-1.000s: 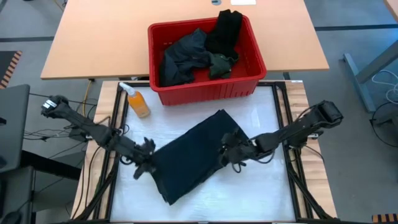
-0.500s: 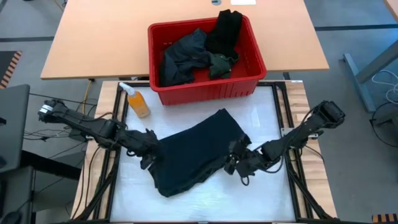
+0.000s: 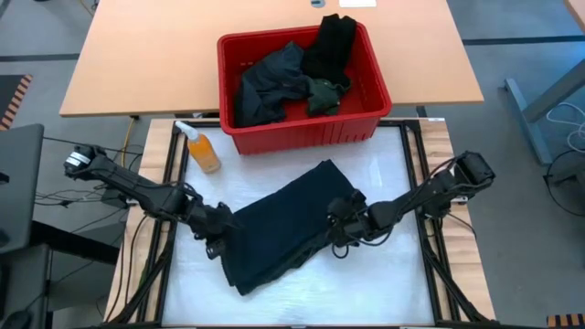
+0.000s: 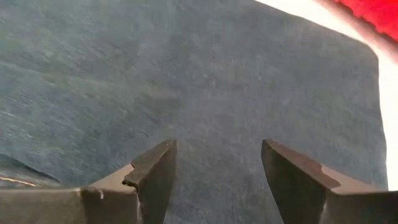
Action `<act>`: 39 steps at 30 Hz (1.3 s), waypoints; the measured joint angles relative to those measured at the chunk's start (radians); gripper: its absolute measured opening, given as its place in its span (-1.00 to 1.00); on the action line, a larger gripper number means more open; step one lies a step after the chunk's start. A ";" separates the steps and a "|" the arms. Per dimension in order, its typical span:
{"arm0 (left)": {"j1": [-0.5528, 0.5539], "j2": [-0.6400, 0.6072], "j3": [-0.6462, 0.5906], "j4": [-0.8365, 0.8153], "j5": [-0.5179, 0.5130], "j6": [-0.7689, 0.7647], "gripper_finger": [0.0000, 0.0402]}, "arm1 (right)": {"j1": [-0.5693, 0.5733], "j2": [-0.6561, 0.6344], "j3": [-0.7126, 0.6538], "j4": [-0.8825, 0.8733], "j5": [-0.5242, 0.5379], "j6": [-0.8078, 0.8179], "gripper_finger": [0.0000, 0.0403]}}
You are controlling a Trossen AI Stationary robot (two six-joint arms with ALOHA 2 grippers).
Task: Fold Laundry from Bin
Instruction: Fold the dark blue jeans
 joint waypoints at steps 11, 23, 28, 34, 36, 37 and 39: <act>0.024 -0.086 0.089 -0.407 0.187 -0.087 -0.16 | 0.004 -0.003 0.000 0.070 -0.002 -0.011 0.31; -0.052 -0.066 0.114 0.372 -0.524 0.372 -0.16 | 0.083 0.055 -0.071 0.223 0.073 0.101 0.31; -0.042 0.253 0.049 0.901 -0.516 0.561 -0.16 | 0.063 0.067 -0.110 0.252 0.074 0.114 0.31; -0.032 0.654 0.108 1.102 -0.346 0.498 -0.16 | 0.044 0.065 -0.114 0.213 0.074 0.113 0.31; -0.024 0.735 0.133 1.114 -0.324 0.454 -0.16 | 0.033 0.065 -0.114 0.182 0.061 0.114 0.31; -0.023 0.762 0.134 1.119 -0.316 0.434 -0.16 | 0.027 0.065 -0.114 0.166 0.058 0.114 0.31; -0.022 0.801 0.141 1.122 -0.315 0.402 -0.16 | 0.016 0.064 -0.112 0.121 0.053 0.114 0.31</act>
